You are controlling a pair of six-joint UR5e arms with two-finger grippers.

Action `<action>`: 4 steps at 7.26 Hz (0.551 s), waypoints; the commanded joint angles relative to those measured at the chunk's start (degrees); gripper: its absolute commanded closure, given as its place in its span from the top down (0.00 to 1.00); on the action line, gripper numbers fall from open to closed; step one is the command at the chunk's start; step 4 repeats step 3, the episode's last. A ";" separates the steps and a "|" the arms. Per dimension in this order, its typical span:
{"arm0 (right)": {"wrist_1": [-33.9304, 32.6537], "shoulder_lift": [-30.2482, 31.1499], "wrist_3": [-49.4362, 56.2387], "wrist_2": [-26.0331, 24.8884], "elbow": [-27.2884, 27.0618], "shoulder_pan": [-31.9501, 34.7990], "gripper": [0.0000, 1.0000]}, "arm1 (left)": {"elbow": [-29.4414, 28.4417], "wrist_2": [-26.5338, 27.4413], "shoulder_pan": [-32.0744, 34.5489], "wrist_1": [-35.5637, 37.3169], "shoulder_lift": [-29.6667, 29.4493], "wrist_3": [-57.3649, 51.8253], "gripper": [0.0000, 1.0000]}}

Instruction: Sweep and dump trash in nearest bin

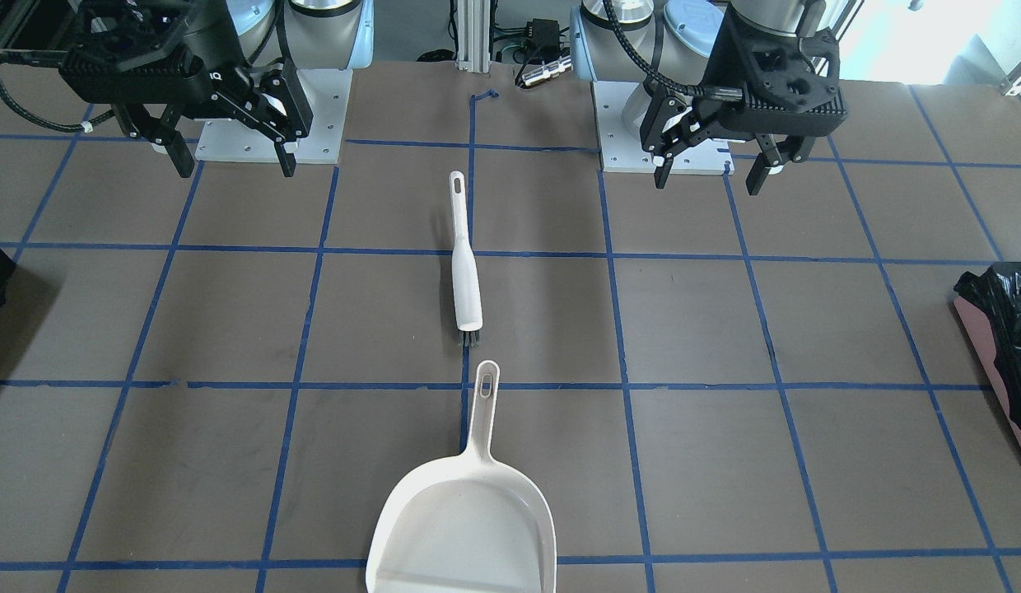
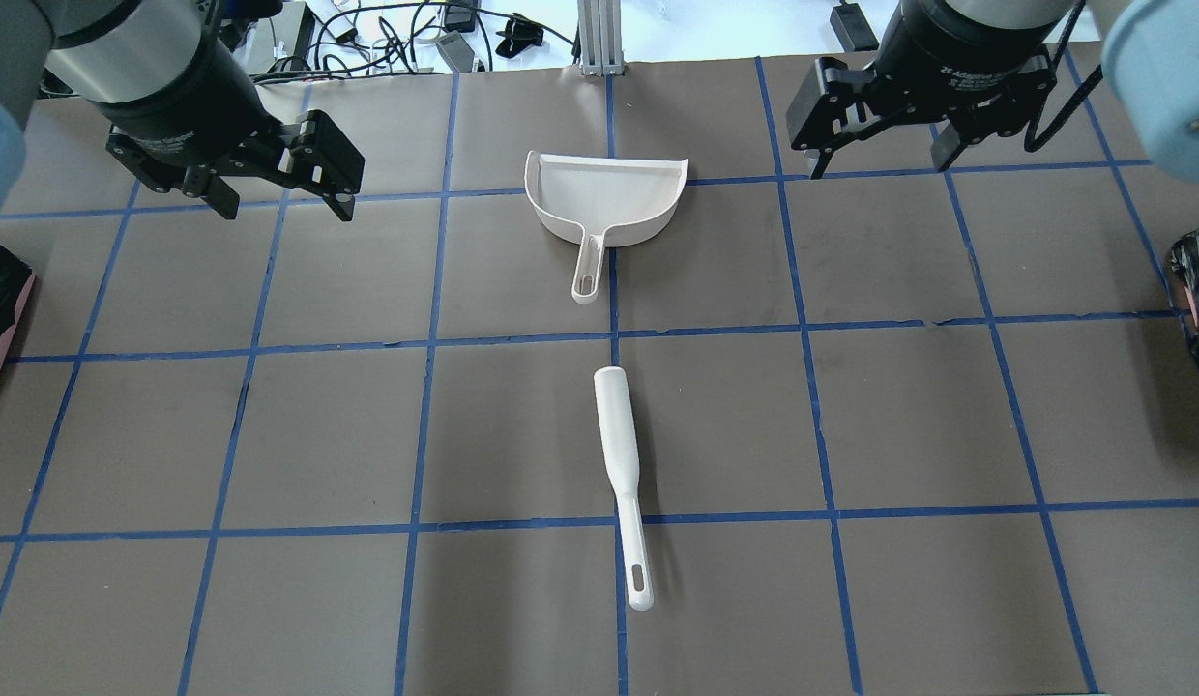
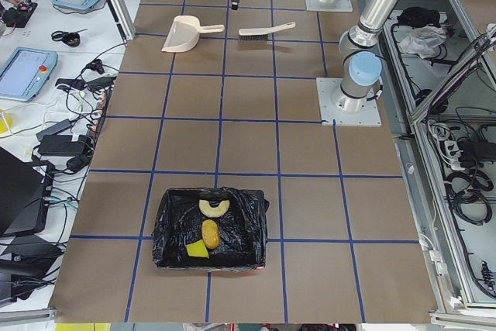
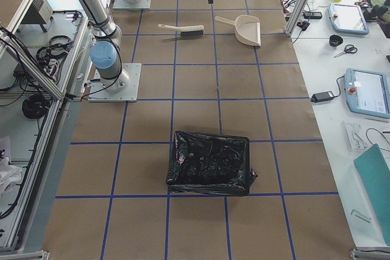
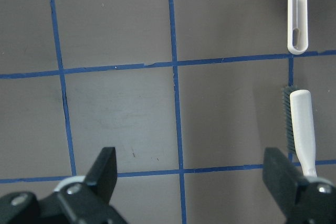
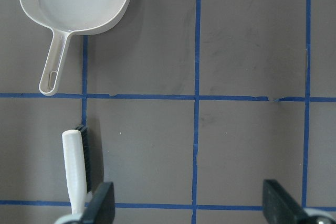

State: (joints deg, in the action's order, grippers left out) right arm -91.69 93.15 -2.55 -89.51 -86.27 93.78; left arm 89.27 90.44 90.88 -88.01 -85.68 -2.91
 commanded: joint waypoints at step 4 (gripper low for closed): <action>0.02 0.02 0.09 -0.14 -0.04 0.00 1.00 | 0.38 0.44 -0.27 -0.14 0.08 -0.17 1.00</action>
